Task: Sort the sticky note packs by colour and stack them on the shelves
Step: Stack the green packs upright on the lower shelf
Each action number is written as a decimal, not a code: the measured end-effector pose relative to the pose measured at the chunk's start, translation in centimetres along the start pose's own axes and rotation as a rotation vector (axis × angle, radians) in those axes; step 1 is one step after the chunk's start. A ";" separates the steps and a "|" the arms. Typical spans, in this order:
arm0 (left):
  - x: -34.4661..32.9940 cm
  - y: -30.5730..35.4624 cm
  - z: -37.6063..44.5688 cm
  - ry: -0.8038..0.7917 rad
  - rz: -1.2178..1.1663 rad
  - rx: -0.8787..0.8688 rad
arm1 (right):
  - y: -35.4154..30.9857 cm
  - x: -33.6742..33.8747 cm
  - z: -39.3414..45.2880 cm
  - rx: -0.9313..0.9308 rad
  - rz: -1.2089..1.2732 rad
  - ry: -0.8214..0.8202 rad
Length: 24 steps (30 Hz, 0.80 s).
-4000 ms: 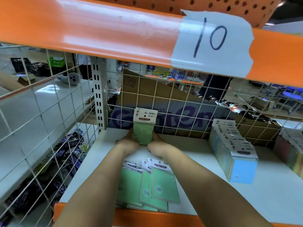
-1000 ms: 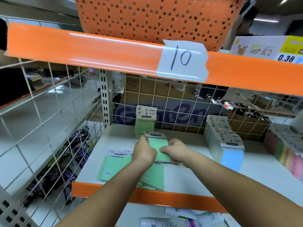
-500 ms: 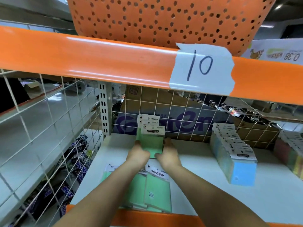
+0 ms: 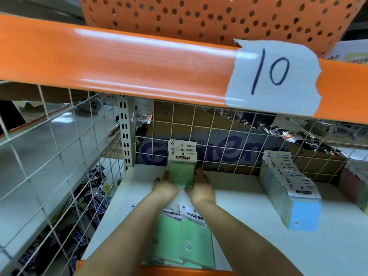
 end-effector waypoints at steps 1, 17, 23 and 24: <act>0.1 -0.3 0.3 -0.005 -0.012 0.014 | 0.1 -0.1 0.2 -0.016 -0.015 -0.014; 0.6 -0.8 1.3 -0.036 -0.002 0.058 | -0.5 -0.3 1.0 0.001 -0.241 -0.006; 0.4 -0.7 1.4 -0.028 0.037 0.057 | -0.4 -0.1 1.1 -0.006 -0.212 -0.035; 0.4 -0.8 1.5 -0.021 0.033 0.060 | -0.3 -0.1 1.0 -0.008 -0.194 -0.038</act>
Point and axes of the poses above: each hand's wrist, its own z-axis towards the middle knuckle, its own x-axis out of the back of the hand, y = z × x, the point moved 7 cm from there along z, towards the middle knuckle, and after that the axes turned 12 degrees about -z, right-handed, at the moved point
